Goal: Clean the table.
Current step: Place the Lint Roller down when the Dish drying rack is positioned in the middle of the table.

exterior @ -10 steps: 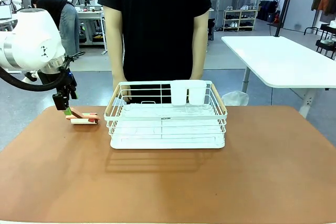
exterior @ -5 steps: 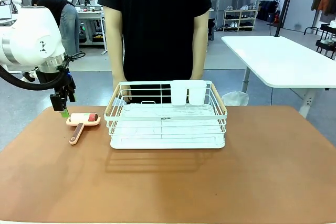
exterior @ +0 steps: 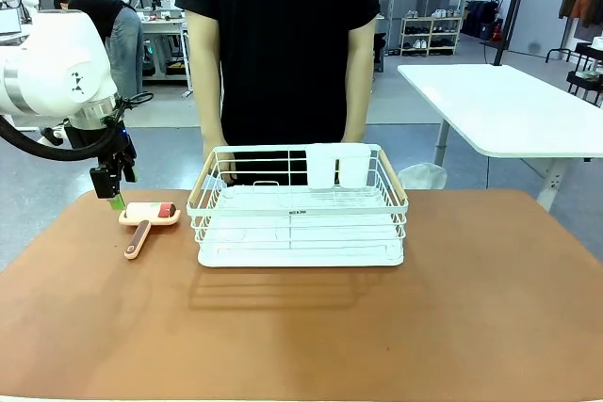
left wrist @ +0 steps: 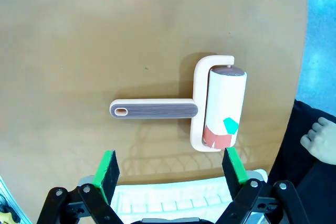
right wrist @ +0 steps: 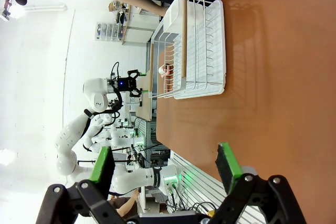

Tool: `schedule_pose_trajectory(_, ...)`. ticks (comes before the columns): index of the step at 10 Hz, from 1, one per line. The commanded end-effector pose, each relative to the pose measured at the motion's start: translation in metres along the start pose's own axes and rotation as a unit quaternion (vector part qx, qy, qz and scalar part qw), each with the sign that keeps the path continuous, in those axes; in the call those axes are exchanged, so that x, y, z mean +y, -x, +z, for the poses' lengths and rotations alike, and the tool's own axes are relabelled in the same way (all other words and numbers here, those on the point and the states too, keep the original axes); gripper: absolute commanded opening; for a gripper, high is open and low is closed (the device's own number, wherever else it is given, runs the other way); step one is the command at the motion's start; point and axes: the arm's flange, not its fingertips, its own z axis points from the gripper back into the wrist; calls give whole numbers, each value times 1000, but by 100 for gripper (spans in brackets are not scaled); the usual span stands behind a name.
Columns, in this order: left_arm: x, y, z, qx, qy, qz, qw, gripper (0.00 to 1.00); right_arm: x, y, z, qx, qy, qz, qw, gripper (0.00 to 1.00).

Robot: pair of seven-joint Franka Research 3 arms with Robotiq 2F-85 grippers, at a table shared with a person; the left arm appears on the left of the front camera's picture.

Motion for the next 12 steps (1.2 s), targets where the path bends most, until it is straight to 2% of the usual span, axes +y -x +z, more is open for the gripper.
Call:
schedule_pose_trajectory(1, 1, -1, -1, -1, -1, 2, 1000, 100, 2, 3, -1, -4, -7, 5, 1000, 100)
schedule_pose_trajectory(12, 1, -1, -1, -1, -1, 2, 1000, 100, 2, 3, -1, -4, -7, 5, 1000, 100)
